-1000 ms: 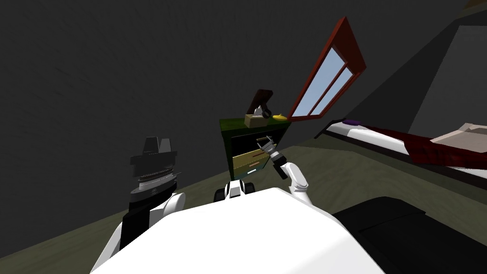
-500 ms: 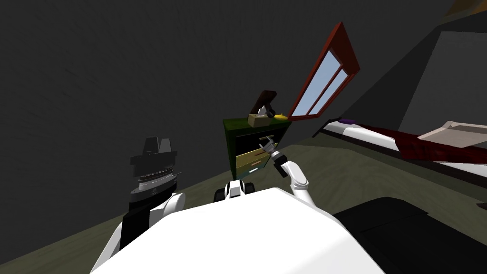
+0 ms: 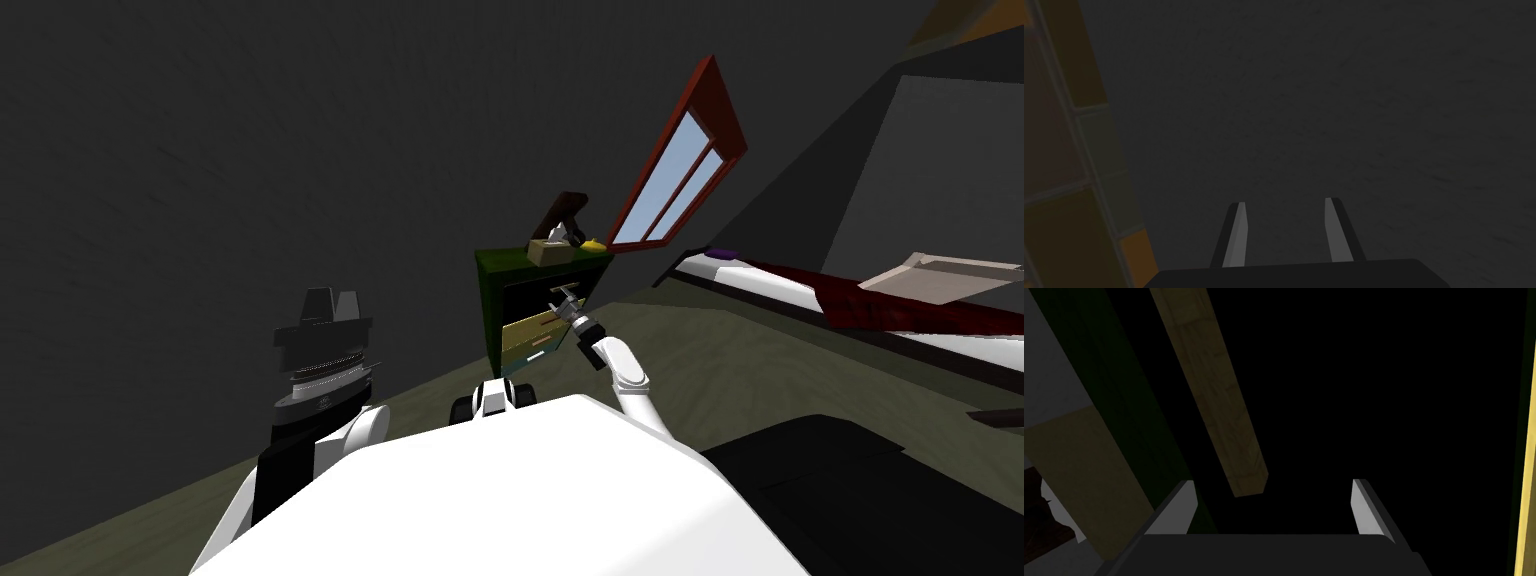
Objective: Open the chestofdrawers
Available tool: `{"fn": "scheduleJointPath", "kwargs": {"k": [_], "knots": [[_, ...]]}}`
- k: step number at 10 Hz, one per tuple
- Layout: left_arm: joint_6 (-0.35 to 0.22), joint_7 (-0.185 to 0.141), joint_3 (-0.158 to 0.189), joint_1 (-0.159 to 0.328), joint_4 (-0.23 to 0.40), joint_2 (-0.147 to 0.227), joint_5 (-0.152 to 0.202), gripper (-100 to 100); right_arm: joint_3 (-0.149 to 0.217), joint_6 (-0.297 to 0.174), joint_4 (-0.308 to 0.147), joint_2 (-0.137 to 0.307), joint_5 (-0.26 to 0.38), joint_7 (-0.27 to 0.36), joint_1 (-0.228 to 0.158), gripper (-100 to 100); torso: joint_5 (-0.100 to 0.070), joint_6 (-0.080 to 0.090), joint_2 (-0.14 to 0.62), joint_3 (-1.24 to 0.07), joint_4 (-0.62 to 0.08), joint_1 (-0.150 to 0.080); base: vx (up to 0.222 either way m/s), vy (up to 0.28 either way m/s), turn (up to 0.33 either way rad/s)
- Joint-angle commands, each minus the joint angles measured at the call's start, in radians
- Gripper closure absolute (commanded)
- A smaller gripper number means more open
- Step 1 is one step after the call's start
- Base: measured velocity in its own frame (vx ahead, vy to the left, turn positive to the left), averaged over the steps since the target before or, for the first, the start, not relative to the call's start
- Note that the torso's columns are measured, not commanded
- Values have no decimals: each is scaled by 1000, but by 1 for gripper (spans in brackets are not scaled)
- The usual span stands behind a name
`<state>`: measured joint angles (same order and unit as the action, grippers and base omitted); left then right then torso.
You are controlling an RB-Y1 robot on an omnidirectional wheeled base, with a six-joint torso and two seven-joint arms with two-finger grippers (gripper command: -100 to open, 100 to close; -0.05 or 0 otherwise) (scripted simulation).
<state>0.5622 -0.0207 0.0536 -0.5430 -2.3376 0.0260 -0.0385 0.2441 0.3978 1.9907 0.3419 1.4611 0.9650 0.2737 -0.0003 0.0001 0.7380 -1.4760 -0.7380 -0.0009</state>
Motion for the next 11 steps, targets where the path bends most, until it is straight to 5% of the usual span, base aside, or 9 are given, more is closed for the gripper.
{"fn": "scheduleJointPath", "kwargs": {"k": [1,2,3,8,9,11], "knots": [[0,0,0,0,0,0,0,0,17,6,4,29,-1,-27,-1,-100,0,0,0,0,0,-1,76,57,-20],[0,0,0,0,0,0,0,0,8,0,2,19,5,-16,-3,-100,0,0,-4,-2,1,1,49,35,-9],[0,0,0,0,0,0,0,0,9,0,2,21,5,-22,-3,100,0,0,-2,-1,1,1,7,6,2],[0,0,0,0,0,0,0,0,10,10,26,29,3,-35,6,100,0,0,2,2,-1,1,-157,-46,-45],[0,0,0,0,0,0,0,0,20,15,27,46,6,-51,8,-100,1,0,-6,-3,1,3,68,40,1],[0,0,0,0,0,0,0,0,28,18,26,59,8,-63,10,-100,2,0,-12,-8,4,5,138,60,0]]}}
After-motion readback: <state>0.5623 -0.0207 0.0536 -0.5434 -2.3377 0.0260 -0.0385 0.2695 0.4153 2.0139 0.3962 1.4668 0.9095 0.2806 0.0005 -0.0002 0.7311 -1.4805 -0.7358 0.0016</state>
